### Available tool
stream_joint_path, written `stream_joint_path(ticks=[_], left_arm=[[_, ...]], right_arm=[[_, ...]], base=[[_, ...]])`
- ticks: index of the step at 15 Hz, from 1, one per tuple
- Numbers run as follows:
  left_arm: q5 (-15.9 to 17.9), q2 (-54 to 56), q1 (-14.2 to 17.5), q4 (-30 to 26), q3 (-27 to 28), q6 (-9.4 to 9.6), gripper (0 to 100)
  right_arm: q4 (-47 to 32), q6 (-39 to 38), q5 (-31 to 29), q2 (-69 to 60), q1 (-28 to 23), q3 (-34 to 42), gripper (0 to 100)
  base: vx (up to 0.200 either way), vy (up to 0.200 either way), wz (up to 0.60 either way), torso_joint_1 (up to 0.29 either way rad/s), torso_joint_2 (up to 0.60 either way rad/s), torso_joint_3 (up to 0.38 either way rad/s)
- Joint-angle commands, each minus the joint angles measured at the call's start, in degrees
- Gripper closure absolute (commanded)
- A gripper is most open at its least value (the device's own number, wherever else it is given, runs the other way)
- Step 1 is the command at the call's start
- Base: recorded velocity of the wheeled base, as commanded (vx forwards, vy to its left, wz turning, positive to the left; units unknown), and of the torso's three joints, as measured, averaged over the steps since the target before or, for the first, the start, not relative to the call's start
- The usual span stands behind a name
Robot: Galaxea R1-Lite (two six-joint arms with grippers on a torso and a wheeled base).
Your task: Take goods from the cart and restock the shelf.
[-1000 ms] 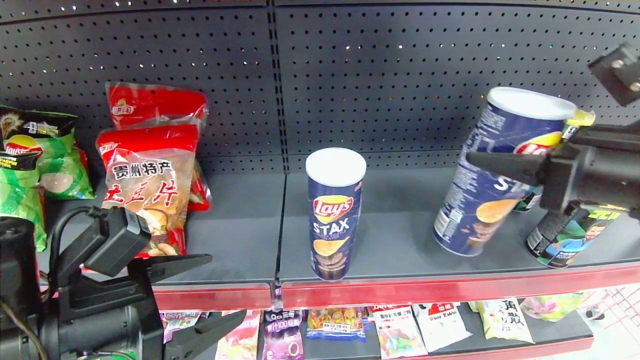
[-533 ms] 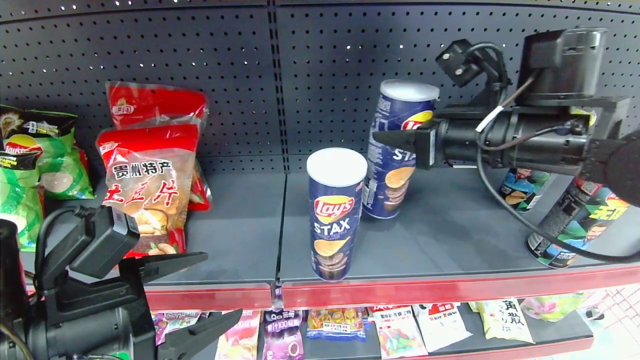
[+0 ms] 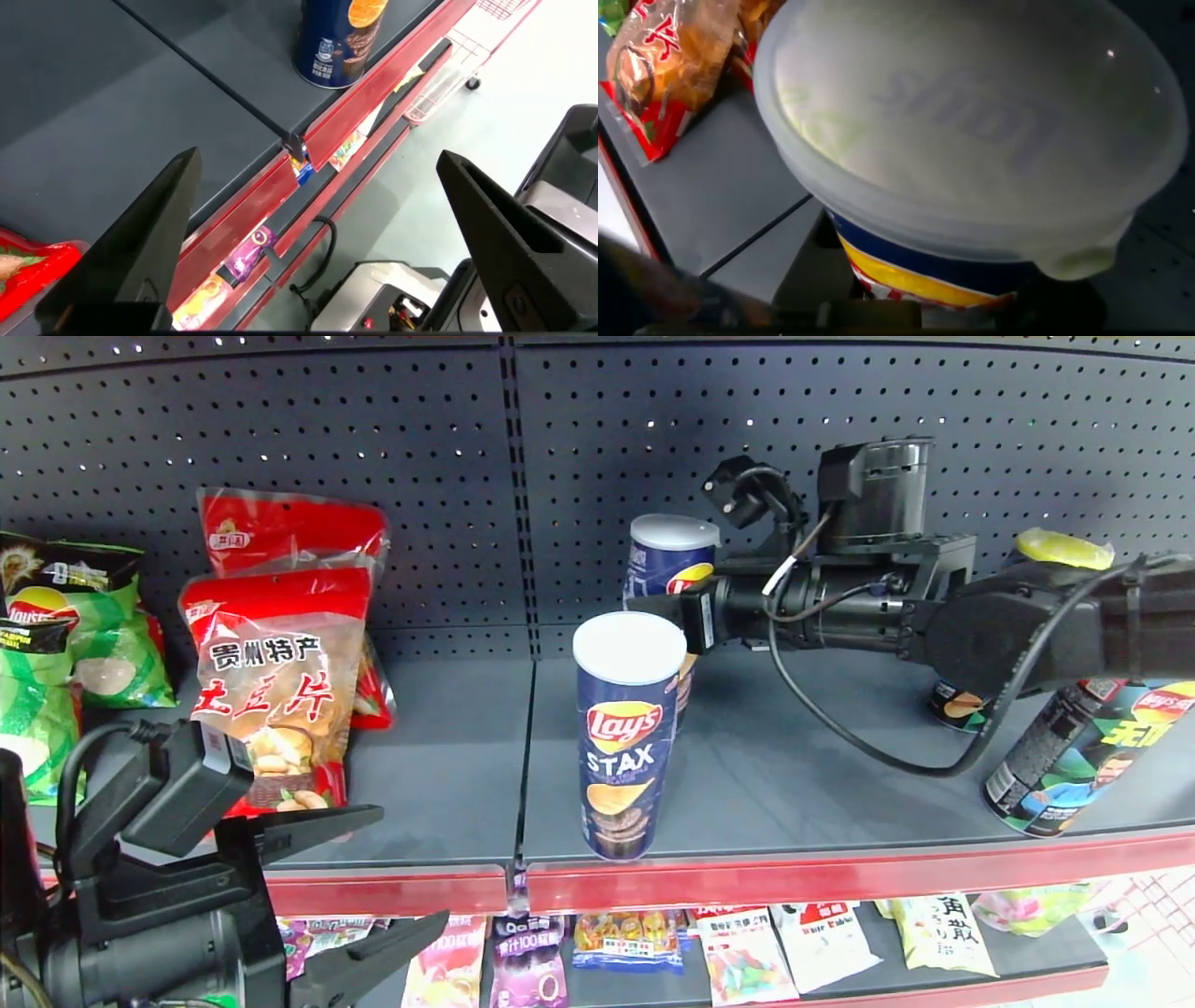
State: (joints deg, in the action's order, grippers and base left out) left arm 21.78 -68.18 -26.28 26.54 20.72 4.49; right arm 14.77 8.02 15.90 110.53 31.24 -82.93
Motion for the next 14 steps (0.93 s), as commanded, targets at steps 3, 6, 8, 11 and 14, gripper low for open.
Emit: stream_joint_path(ticks=[3,6,8,11,14], left_arm=[[0.01,-0.46,0.0,0.0,0.11,-1.06,0],[0.01,-0.64,0.0,0.0,0.02,-1.15,0],[0.01,-0.64,0.0,0.0,0.11,-1.15,0],[0.01,-0.64,0.0,0.0,0.11,-1.15,0],[0.01,-0.64,0.0,0.0,0.02,-1.15,0]], right_arm=[[-0.01,-0.02,0.45,4.08,0.13,-3.82,100],[-0.01,-0.02,0.45,4.69,0.22,-4.08,100],[-0.01,-0.02,0.45,4.78,0.84,-3.73,100],[-0.01,-0.11,0.45,5.22,1.36,-3.99,100],[-0.01,-0.11,0.45,5.4,1.45,-3.9,100]], base=[[0.0,0.0,0.0,0.0,0.0,0.0],[0.0,0.0,0.0,0.0,0.0,0.0],[0.0,0.0,0.0,0.0,0.0,0.0],[0.0,0.0,0.0,0.0,0.0,0.0],[0.0,0.0,0.0,0.0,0.0,0.0]])
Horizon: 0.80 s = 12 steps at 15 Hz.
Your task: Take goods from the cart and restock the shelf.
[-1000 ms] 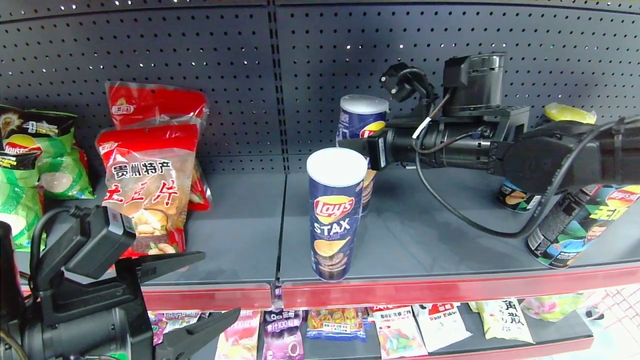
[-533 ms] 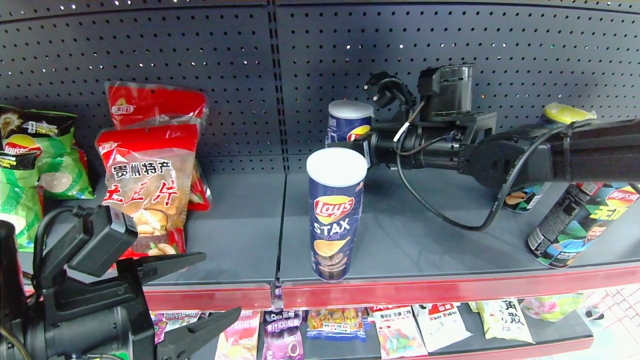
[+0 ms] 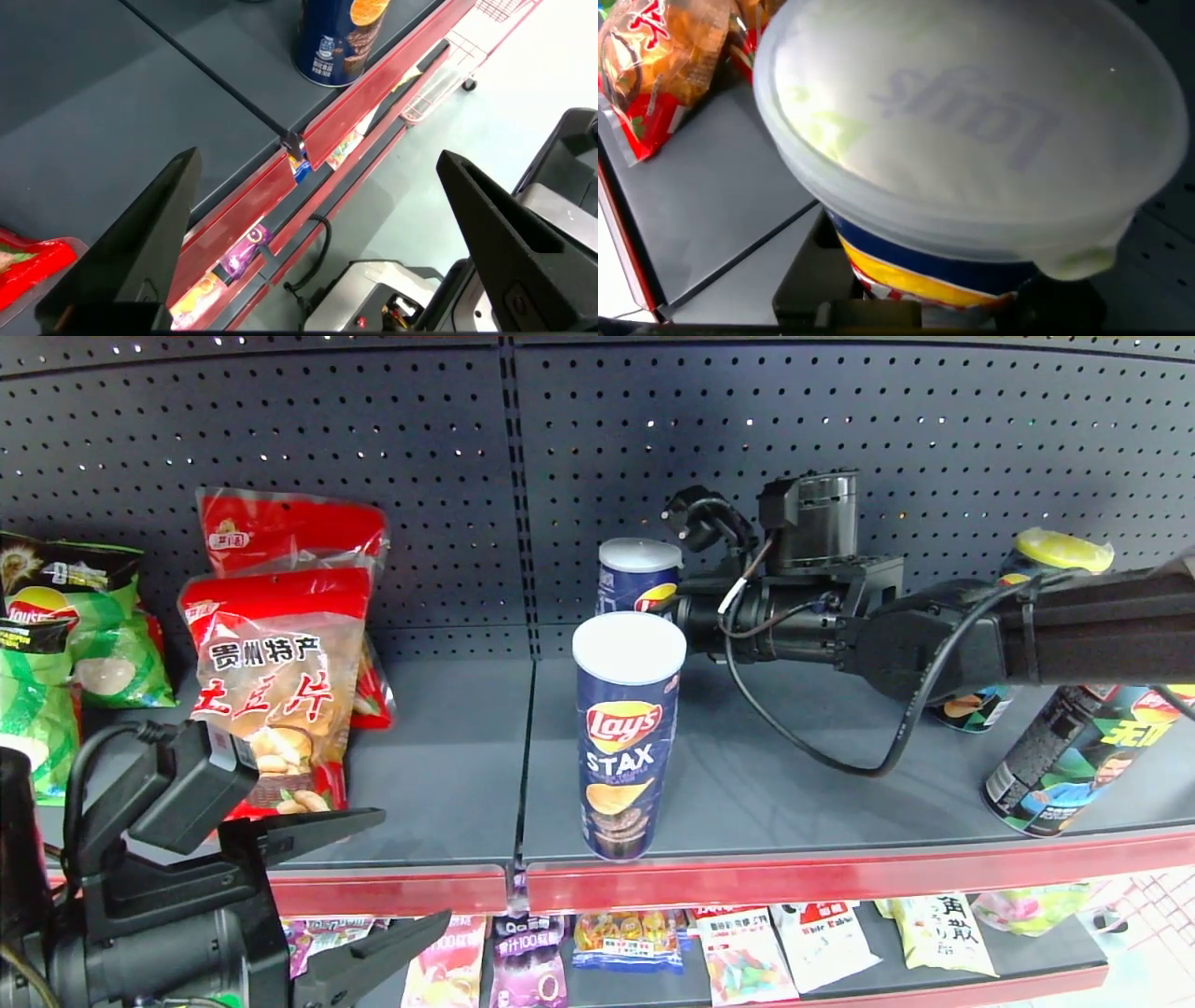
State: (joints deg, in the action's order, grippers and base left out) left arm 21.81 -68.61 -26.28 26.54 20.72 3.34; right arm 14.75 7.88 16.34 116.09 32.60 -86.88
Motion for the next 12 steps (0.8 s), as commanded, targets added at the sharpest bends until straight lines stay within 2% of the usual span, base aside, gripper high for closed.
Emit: stream_joint_path(ticks=[1,2,3,7,12], left_arm=[[-0.01,-0.21,0.0,0.0,0.02,0.0,0],[0.08,-0.3,0.0,0.0,0.02,0.0,0],[0.08,-0.39,0.0,0.0,0.11,-0.09,0],[-0.01,-1.0,0.0,0.0,0.46,-0.26,0],[0.08,-2.58,0.0,0.09,1.78,-0.35,0]], right_arm=[[0.02,0.04,-0.08,-0.16,0.01,0.13,100],[0.02,0.04,-0.08,-0.16,0.01,0.31,100],[0.02,-0.05,-0.16,-0.25,0.01,0.49,0],[-0.07,-0.23,-0.25,-1.83,0.01,1.28,0],[-0.07,-0.23,-0.6,-7.72,-0.34,8.66,0]], base=[[0.0,0.0,0.0,0.0,0.0,0.0],[0.0,0.0,0.0,0.0,0.0,0.0],[0.0,0.0,0.0,0.0,0.0,0.0],[0.0,0.0,0.0,0.0,0.0,0.0],[0.0,0.0,0.0,0.0,0.0,0.0]])
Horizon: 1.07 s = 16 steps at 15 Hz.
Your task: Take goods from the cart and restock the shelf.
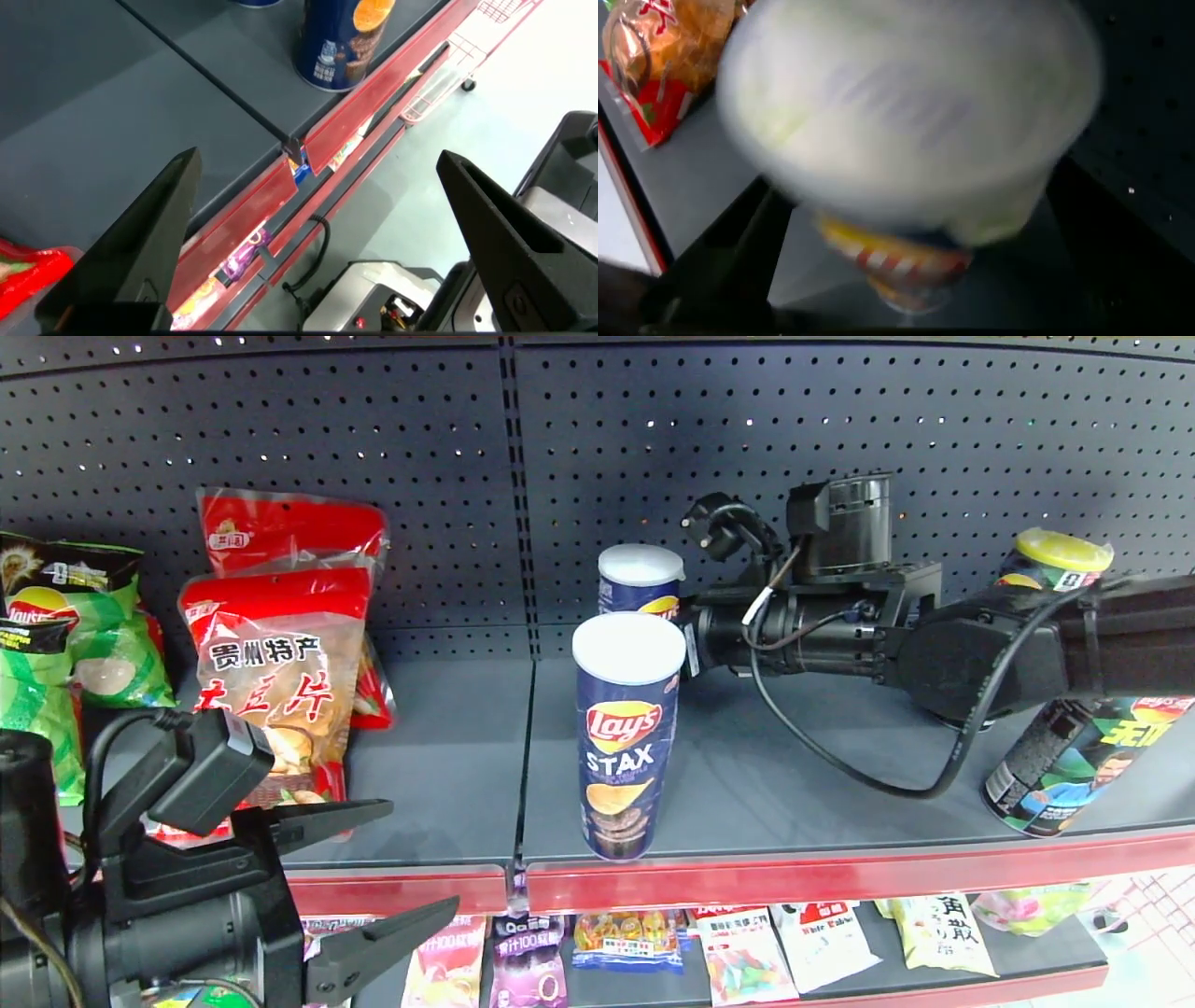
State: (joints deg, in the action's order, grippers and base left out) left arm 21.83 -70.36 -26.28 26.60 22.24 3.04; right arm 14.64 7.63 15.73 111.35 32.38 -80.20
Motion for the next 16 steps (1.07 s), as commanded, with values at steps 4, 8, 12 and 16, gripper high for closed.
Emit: stream_joint_path(ticks=[4,8,12,16], left_arm=[[-1.09,-5.75,-0.08,0.29,2.9,0.13,0],[-1.18,-11.99,0.0,0.47,7.21,0.39,0],[-2.85,-16.82,1.32,0.47,8.53,3.12,0],[-4.08,-22.18,1.32,0.47,13.98,3.12,0]], right_arm=[[0.04,-1.04,-2.54,-12.82,-0.3,16.13,0],[0.12,-3.41,-4.83,-21.35,0.14,27.64,0],[0.04,-3.5,-4.83,-30.93,1.37,37.05,0],[-0.14,-3.5,-4.83,-38.05,2.34,42.94,0]], base=[[0.0,0.0,0.0,0.0,0.0,0.0],[0.0,0.0,0.0,0.0,0.0,0.0],[0.0,0.0,0.0,0.0,0.0,0.0],[0.0,0.0,0.0,0.0,0.0,0.0]])
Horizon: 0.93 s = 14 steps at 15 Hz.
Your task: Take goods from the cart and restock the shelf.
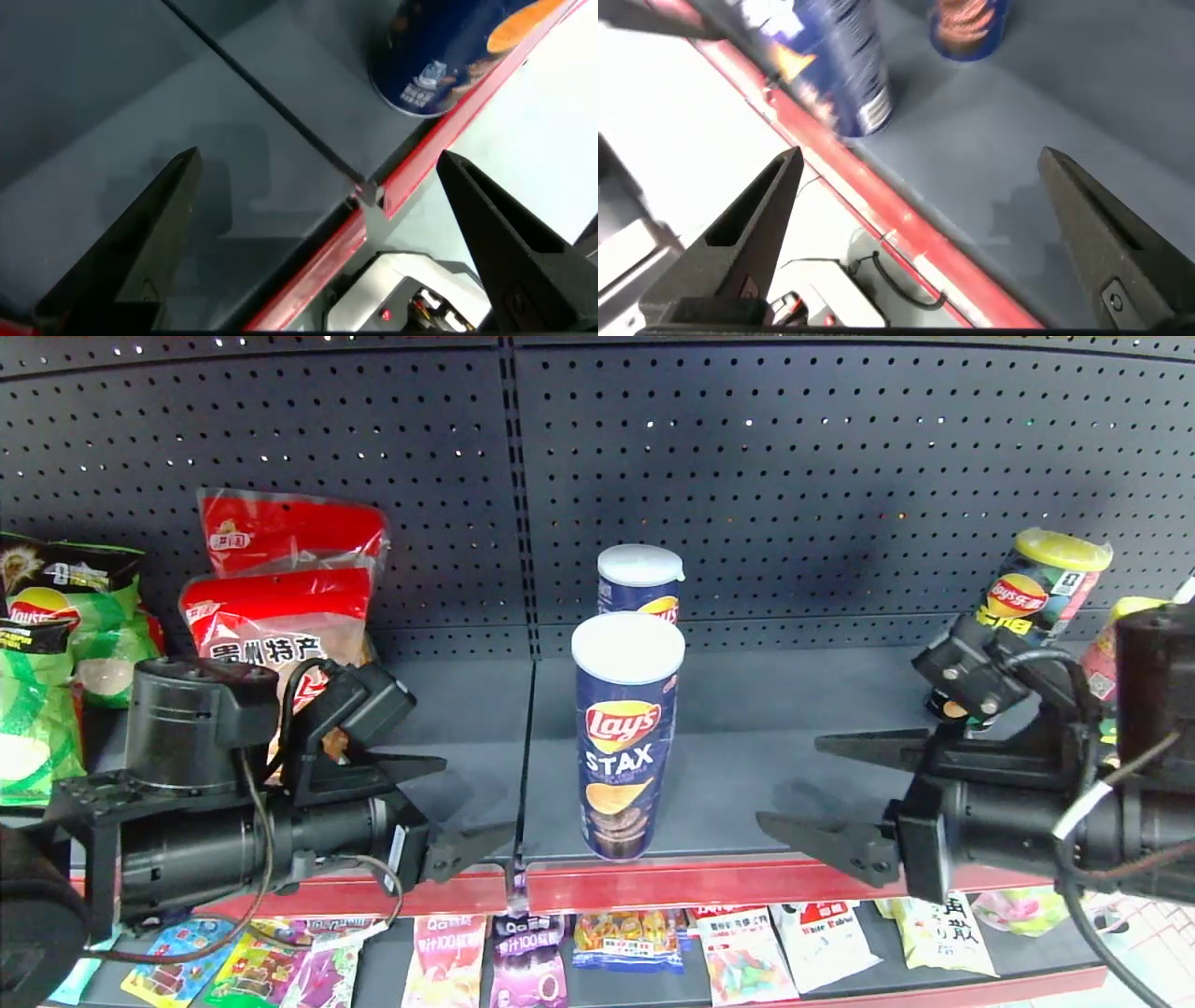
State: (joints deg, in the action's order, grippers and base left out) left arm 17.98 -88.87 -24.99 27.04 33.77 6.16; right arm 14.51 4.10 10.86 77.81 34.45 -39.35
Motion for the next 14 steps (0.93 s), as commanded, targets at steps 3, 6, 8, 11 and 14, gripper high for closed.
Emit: stream_joint_path(ticks=[3,6,8,11,14], left_arm=[[-0.32,-8.25,-1.55,0.03,6.4,0.08,0],[-0.58,-9.92,-1.55,0.03,7.45,0.08,0],[-0.58,-11.24,-1.9,0.03,8.42,0.17,0],[-0.67,-13.26,-3.22,0.12,10.27,0.08,0],[-0.58,-13.79,-3.75,0.12,10.88,0.08,0]], right_arm=[[-0.27,0.03,0.04,-6.27,0.18,2.0,0],[-0.18,-0.05,-0.23,-6.36,-0.09,1.65,0],[-0.18,-0.05,-0.4,-6.36,-0.09,1.73,0],[-0.18,-0.05,-0.4,-6.18,-0.17,1.65,0],[-0.18,-0.05,-0.4,-6.09,-0.17,1.56,0]], base=[[0.0,0.0,0.0,0.0,0.0,0.0],[0.0,0.0,0.0,0.0,0.0,0.0],[0.0,0.0,0.0,0.0,0.0,0.0],[0.0,0.0,0.0,0.0,0.0,0.0],[0.0,0.0,0.0,0.0,0.0,0.0]])
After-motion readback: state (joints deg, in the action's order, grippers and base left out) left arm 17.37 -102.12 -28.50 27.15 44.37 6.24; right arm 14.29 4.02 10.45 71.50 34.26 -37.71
